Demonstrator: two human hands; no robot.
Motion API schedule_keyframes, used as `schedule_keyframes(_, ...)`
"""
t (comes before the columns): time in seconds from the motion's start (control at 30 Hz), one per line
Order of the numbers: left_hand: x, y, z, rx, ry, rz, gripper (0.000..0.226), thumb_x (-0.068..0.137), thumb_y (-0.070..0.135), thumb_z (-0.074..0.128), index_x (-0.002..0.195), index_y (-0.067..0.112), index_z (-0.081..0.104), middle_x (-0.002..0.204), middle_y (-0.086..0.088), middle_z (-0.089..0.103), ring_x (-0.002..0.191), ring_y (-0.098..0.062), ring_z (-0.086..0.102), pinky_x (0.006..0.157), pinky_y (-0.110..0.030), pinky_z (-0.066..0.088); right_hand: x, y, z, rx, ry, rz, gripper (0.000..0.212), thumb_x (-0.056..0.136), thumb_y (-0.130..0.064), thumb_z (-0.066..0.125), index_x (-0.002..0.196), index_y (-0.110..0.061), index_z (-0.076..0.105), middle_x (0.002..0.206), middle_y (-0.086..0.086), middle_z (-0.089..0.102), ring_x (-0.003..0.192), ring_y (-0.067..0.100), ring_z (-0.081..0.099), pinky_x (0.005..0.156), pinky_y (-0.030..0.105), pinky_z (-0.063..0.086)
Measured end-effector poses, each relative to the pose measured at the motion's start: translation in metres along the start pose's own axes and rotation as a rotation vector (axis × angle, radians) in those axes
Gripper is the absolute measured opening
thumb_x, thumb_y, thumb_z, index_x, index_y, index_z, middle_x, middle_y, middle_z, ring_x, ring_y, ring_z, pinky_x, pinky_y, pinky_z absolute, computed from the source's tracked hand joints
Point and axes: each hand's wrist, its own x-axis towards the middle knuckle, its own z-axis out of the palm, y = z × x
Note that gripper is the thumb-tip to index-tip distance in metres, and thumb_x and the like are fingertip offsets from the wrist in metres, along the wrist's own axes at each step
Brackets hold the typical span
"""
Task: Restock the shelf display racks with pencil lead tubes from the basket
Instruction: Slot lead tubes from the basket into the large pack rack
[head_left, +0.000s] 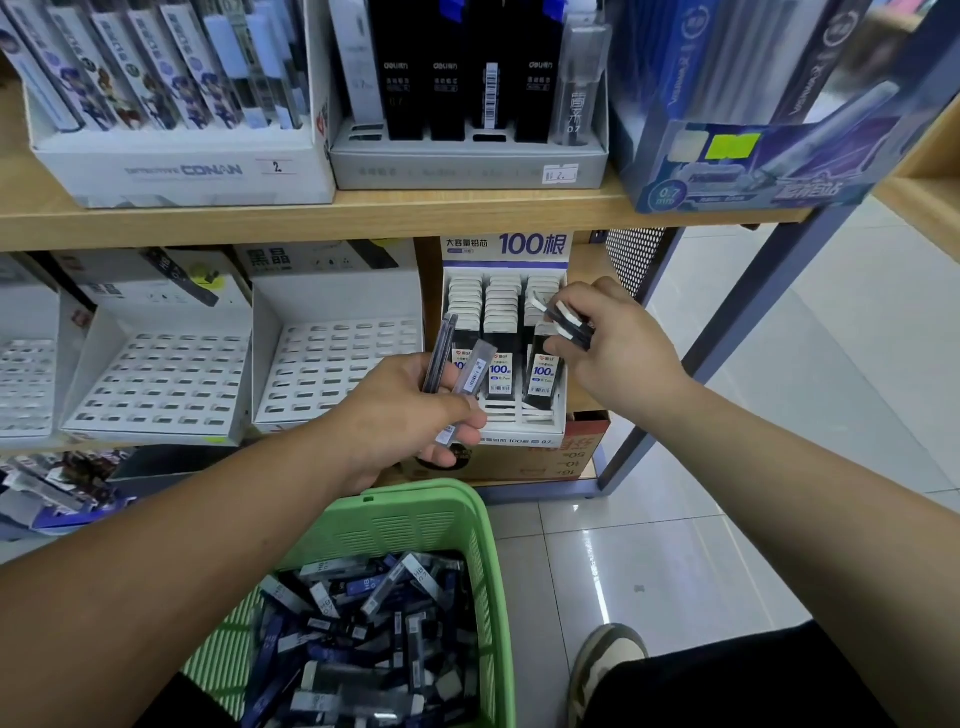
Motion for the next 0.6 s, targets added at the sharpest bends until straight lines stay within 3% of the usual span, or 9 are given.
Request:
schedule_keyframes(0.17, -0.001, -0.001, 0.000, -0.033, 0.010, -0.007, 0.016, 0.097, 0.006, 0.069, 0.107, 0.011, 0.058, 0.096, -0.013, 0.079, 0.091, -0.025, 0.078, 0.061, -0.034, 0.057, -0.004, -0.006, -0.002, -0.023, -0.026, 0.076, 0.042, 0.086, -0.025, 0.081, 0.117, -0.030, 0.053, 0.113, -0.009, 0.057, 0.090, 0.016, 0.058, 0.074, 0.036, 0.052)
schedule_keyframes(0.23, -0.002, -0.001, -0.001, -0.056, 0.017, -0.011, 0.016, 0.096, 0.004, 0.068, 0.106, 0.010, 0.058, 0.097, -0.014, 0.079, 0.090, -0.025, 0.078, 0.061, -0.033, 0.058, -0.002, -0.012, -0.005, 0.012, -0.015, 0.110, 0.036, 0.086, -0.028, 0.081, 0.110, -0.028, 0.054, 0.106, -0.007, 0.065, 0.089, 0.018, 0.061, 0.076, 0.038, 0.055)
schedule_keyframes(0.37, -0.009, -0.005, -0.008, -0.102, 0.003, 0.009, 0.017, 0.094, 0.004, 0.072, 0.107, 0.006, 0.062, 0.100, -0.017, 0.078, 0.092, -0.029, 0.078, 0.061, -0.031, 0.057, -0.008, -0.044, -0.006, 0.339, -0.140, 0.138, 0.018, 0.086, -0.022, 0.083, 0.095, -0.015, 0.069, 0.089, 0.009, 0.071, 0.074, 0.012, 0.063, 0.072, 0.030, 0.054)
schedule_keyframes(0.5, -0.024, -0.010, -0.025, -0.188, -0.014, 0.038, 0.022, 0.096, 0.010, 0.071, 0.117, 0.005, 0.065, 0.095, -0.015, 0.076, 0.082, -0.027, 0.076, 0.056, -0.032, 0.050, -0.012, -0.066, 0.004, 0.513, -0.245, 0.215, 0.016, 0.086, -0.023, 0.084, 0.096, -0.019, 0.073, 0.082, -0.004, 0.073, 0.063, 0.003, 0.061, 0.061, 0.030, 0.050)
schedule_keyframes(0.6, -0.038, -0.015, -0.044, -0.154, -0.003, 0.070, 0.020, 0.098, 0.017, 0.070, 0.116, 0.010, 0.067, 0.087, -0.011, 0.073, 0.071, -0.022, 0.067, 0.052, -0.032, 0.041, -0.011, -0.081, 0.005, 0.669, -0.321, 0.274, 0.015, 0.089, -0.018, 0.080, 0.101, -0.020, 0.073, 0.084, 0.004, 0.075, 0.051, 0.008, 0.052, 0.050, 0.026, 0.041)
